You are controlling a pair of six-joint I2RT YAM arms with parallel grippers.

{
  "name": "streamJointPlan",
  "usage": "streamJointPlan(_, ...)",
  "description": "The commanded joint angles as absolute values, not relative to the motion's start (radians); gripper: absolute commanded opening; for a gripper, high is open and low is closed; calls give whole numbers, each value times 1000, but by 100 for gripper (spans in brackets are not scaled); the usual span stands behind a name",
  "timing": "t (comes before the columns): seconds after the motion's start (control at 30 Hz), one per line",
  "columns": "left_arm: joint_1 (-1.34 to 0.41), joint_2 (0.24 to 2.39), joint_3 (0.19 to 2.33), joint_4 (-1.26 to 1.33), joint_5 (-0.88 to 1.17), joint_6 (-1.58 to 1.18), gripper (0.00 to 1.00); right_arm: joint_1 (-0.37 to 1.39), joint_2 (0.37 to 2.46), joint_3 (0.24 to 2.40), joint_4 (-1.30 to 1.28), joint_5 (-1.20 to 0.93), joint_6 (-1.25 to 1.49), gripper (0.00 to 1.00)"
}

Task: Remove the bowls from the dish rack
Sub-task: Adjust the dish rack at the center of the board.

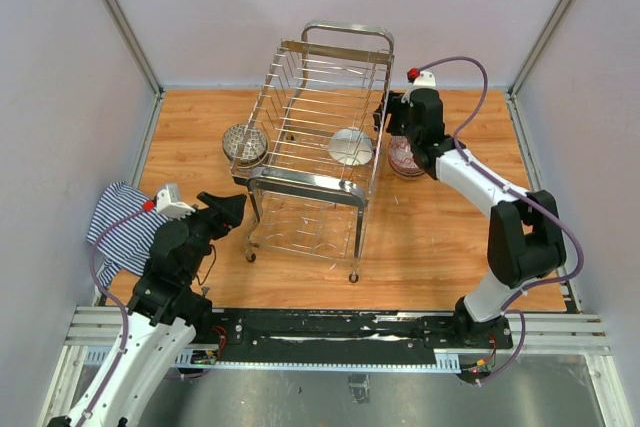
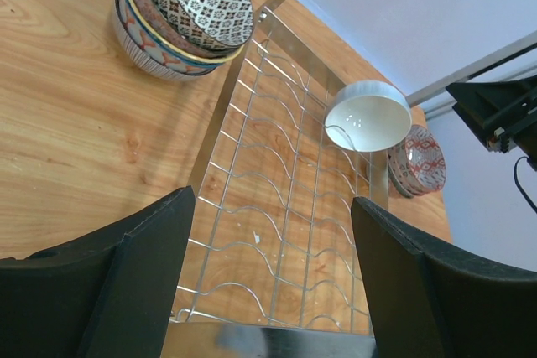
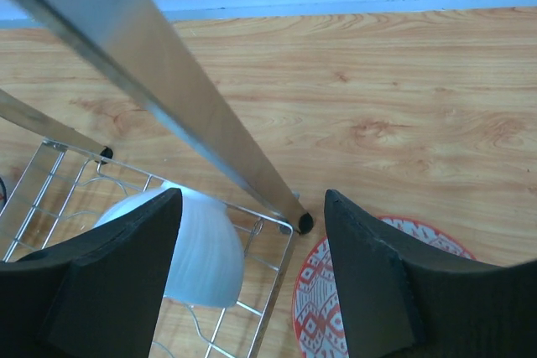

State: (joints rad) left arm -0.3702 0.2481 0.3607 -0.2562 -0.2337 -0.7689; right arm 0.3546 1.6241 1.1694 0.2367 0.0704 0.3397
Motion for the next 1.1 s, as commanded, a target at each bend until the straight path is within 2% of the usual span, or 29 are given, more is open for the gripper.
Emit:
streamJointPlan(0.0, -377, 289, 375, -196, -250, -776, 80, 318, 1676, 1234, 309, 18, 341, 69)
streamJointPlan(0.47, -377, 331, 368, -169, -245, -773, 80, 300, 1798, 1232, 553, 51, 274, 63)
streamJointPlan(1.07, -377, 403, 382, -129, -240, -760, 80, 260, 1922, 1344, 564, 126, 363, 58)
